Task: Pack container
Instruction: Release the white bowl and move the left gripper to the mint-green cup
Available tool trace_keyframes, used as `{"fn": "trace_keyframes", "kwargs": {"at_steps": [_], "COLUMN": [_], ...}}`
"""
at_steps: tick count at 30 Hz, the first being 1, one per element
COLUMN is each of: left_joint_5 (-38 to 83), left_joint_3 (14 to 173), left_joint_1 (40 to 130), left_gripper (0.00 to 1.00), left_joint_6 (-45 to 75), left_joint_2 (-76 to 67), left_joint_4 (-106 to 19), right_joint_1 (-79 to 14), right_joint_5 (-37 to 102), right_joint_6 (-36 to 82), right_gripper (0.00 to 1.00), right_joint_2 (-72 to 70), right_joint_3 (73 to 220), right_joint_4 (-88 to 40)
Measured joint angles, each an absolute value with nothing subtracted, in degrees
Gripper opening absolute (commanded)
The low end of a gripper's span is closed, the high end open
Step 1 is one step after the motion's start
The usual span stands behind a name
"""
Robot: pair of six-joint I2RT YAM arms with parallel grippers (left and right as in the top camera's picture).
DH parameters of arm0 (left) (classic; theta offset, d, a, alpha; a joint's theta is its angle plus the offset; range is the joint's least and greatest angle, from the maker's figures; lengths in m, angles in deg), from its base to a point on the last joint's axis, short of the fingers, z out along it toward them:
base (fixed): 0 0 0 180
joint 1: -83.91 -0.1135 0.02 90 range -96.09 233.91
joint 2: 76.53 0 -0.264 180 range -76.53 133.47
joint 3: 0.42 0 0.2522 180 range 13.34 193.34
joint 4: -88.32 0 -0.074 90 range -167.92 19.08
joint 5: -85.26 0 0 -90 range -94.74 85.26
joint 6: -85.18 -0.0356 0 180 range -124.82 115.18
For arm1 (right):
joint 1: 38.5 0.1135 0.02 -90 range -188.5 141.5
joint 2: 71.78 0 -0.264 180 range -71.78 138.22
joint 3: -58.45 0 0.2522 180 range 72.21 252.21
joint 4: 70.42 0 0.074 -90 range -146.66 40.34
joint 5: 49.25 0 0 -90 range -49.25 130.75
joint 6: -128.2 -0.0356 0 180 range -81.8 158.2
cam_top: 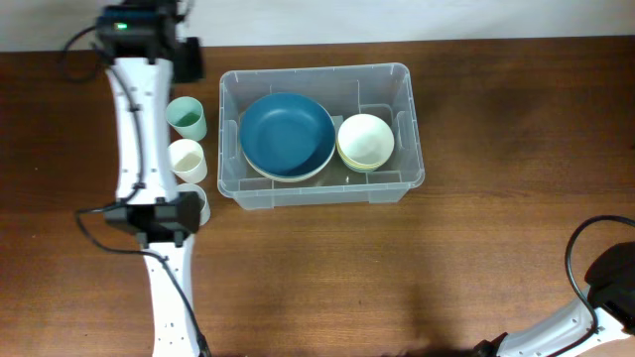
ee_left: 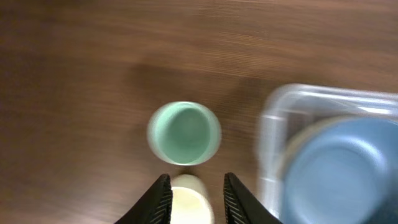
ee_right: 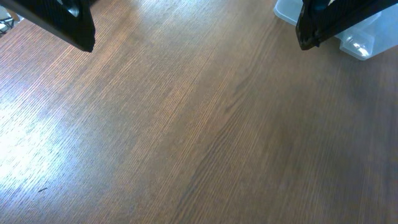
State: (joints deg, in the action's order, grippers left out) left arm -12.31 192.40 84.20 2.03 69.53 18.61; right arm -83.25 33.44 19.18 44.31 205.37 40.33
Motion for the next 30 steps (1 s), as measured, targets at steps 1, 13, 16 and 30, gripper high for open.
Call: {"fn": "trace_keyframes", "kwargs": {"at_steps": [1,13,16,30], "left_joint_5": [-12.31,-6.84,-6.19,-5.14], "left_joint_3": [192.38,181.47,177.15,165.41], "left_joint_1": [82.39,72.86,73.32,73.97], "left_gripper": [0.30,0.30,0.29,0.30], "left_joint_6": [2.03,2.03,2.03,2.03], "left_joint_2": [69.53,69.27,69.27,69.27], "left_joint_4": [18.61,16.49,13.52,2.15], "right_joint_1": [-83.25,-83.25,-83.25,-83.25], "right_joint_5": [33.44,33.44,33.44,33.44], "right_joint_6": [19.18,19.15,19.15,19.15], "right_gripper": [0.99,0.99,0.99,0.99], "right_joint_2": [44.31,44.31,44.29,44.31], "right_joint_3": [205.37,205.37,205.37,205.37], "right_joint_4": [40.31,40.31,40.31,40.33]}}
